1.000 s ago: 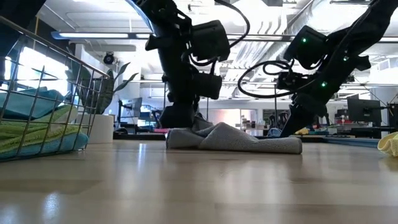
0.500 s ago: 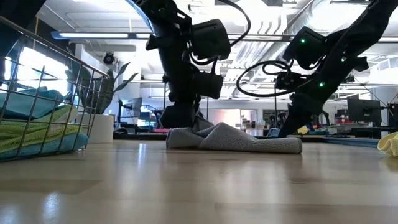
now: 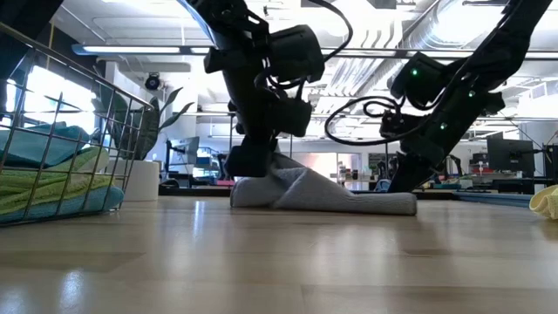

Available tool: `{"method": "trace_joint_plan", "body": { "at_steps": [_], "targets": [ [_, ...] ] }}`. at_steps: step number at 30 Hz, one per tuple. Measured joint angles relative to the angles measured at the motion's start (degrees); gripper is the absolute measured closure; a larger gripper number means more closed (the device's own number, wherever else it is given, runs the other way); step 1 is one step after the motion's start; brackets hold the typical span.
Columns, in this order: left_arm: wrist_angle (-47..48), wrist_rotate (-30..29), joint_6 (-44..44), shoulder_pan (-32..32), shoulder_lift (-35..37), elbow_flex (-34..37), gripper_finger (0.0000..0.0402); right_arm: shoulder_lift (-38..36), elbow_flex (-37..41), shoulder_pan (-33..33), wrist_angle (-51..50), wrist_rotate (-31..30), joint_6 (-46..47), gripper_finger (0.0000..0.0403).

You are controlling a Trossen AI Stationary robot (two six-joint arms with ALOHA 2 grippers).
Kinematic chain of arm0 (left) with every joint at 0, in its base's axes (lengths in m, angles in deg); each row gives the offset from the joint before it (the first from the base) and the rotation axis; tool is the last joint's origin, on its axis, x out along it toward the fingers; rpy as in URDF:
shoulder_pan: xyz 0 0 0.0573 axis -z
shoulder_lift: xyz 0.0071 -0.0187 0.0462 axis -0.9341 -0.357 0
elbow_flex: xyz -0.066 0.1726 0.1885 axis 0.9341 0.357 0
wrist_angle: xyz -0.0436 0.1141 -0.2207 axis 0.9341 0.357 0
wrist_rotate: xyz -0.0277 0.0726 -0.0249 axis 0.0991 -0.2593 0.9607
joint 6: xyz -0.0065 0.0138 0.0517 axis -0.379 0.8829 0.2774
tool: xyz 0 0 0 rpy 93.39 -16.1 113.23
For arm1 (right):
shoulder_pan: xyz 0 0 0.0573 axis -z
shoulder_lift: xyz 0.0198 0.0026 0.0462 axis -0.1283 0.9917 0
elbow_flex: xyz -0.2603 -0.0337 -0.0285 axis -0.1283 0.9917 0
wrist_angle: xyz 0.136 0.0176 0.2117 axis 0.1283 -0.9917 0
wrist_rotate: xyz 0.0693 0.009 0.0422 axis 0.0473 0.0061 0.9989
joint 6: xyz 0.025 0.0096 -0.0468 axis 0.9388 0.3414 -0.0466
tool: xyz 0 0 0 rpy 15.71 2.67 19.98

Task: Fold microfiber towels
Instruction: Fold the gray microfiber towel

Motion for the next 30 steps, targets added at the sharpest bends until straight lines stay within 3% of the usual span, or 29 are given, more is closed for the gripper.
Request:
{"method": "trace_joint_plan", "body": {
  "at_steps": [5,17,30],
  "targets": [
    [-0.1,5.1,1.6,-0.6,0.0,0.0,0.0401,0.4,0.0,0.0,0.4,0.2,-0.1,0.0271],
    [-3.0,4.0,2.3,-1.2,0.0,0.0,0.0402,0.4,0.0,0.0,0.4,2.8,-0.2,0.0397],
    [-3.1,-0.2,2.3,-1.4,0.0,0.0,0.0402,-3.9,0.0,0.0,-2.8,4.7,-0.6,0.0402]
  ]
}}
